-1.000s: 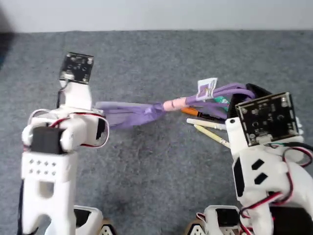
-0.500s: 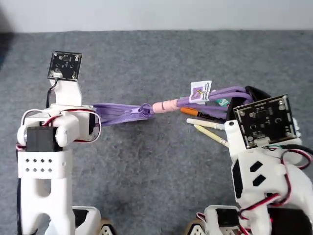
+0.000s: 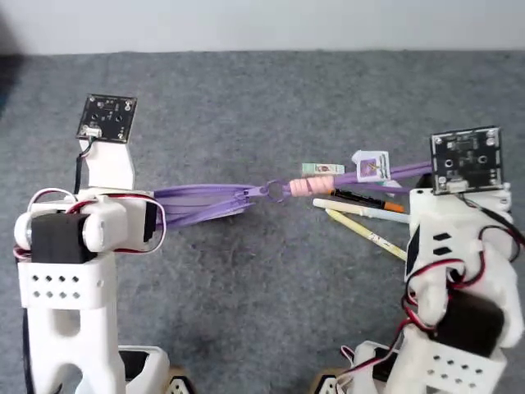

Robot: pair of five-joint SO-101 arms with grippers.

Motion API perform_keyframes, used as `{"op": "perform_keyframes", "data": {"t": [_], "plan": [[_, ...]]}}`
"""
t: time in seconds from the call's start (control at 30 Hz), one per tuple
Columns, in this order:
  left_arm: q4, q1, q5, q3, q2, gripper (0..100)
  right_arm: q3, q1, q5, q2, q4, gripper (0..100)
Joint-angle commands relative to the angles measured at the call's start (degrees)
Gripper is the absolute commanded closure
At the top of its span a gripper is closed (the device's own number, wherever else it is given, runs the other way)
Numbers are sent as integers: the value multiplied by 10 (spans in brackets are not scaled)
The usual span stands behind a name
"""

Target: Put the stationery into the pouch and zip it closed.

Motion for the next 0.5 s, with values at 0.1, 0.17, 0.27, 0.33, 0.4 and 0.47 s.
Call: {"op": "perform_keyframes", "data": {"t": [0.1,0.17,0.27,0.33,0.4,0.47], "plan": [[4,-4,55,-26,-9,989,-28,-52,-16,-7,137,760],[3,-4,55,-26,-9,989,-62,-86,-47,-7,183,702],[3,-4,55,-26,-9,989,-134,-153,-83,-2,252,735],[4,-4,66,-26,-9,989,-173,-211,-95,-2,296,762],[3,-4,76,-26,-9,989,-204,-263,-110,-2,336,769],[3,-4,79,-26,-9,989,-215,-309,-137,-1,369,768]]}}
